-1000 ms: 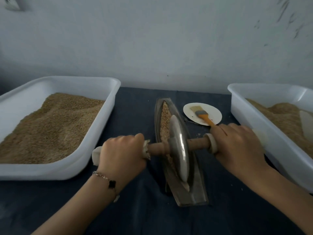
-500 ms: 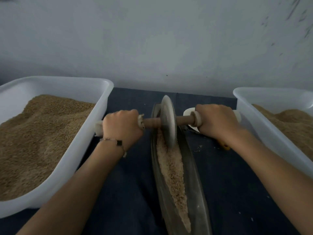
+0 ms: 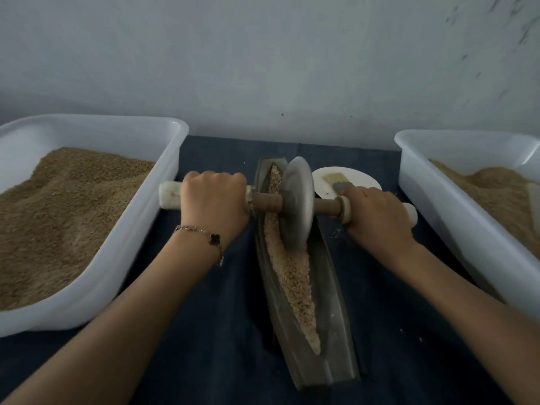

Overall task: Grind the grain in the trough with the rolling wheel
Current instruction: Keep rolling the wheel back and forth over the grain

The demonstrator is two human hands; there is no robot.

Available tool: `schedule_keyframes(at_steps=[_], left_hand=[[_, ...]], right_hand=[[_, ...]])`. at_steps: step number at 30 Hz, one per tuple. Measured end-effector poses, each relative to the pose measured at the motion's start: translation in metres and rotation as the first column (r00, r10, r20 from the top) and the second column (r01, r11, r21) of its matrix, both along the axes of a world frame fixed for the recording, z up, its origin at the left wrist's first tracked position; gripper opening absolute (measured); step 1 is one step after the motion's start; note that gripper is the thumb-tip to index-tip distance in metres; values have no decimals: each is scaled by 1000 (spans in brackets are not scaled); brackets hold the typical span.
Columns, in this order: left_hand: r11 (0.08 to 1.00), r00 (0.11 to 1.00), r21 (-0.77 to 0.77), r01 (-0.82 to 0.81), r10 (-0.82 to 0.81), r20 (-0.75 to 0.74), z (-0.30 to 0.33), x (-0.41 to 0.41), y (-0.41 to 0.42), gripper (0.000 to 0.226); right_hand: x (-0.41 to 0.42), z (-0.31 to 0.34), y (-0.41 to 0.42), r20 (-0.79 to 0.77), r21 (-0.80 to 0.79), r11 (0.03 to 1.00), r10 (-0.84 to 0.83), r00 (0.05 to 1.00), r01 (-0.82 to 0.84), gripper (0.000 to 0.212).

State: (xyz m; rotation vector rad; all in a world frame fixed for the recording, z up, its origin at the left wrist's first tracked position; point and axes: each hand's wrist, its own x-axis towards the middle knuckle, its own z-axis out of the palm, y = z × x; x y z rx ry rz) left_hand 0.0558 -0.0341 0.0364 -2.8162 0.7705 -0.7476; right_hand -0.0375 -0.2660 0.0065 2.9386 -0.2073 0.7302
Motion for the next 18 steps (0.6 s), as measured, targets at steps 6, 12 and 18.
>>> schedule_keyframes(at_steps=[6, 12, 18], left_hand=[[994, 995, -108, 16, -26, -94, -17, -54, 40, 42], [955, 974, -199, 218, -225, -16, -12, -87, 57, 56], [978, 990, -162, 134, -140, -26, -24, -50, 44, 40]], right_hand=[[-45, 15, 29, 157, -85, 995, 65, 985, -52, 24], [-83, 15, 33, 194, -77, 990, 131, 972, -118, 25], [-42, 18, 23, 212, -116, 983, 166, 963, -143, 24]])
